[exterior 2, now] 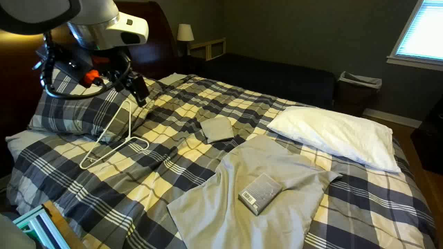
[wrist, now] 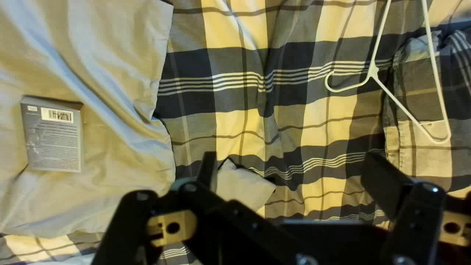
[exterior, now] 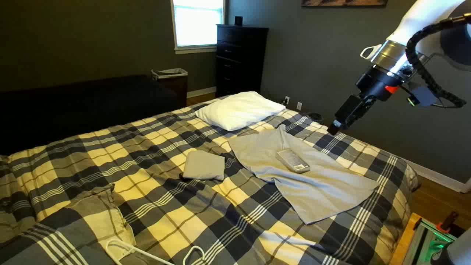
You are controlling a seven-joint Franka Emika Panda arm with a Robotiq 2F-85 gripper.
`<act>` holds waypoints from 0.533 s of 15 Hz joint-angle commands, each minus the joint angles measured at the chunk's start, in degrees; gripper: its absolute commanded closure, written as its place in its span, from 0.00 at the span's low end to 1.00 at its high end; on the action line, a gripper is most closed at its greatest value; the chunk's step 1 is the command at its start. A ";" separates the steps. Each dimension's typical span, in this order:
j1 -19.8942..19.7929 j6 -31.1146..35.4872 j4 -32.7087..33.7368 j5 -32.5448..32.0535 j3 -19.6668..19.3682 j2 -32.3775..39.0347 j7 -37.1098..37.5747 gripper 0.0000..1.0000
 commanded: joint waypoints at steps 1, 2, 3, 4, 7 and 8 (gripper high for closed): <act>-0.01 -0.11 -0.71 -0.03 -0.01 0.08 0.00 0.00; 0.13 -1.61 -0.35 -0.11 -0.18 0.60 -0.11 0.00; -0.01 -0.12 -0.77 -0.03 -0.02 0.34 -0.02 0.00; -0.01 -0.19 -0.42 -0.02 -0.01 0.47 -0.02 0.00; -0.02 -0.24 -0.26 -0.02 -0.01 0.51 -0.03 0.00; -0.01 -0.24 -0.26 -0.02 -0.01 0.52 -0.03 0.00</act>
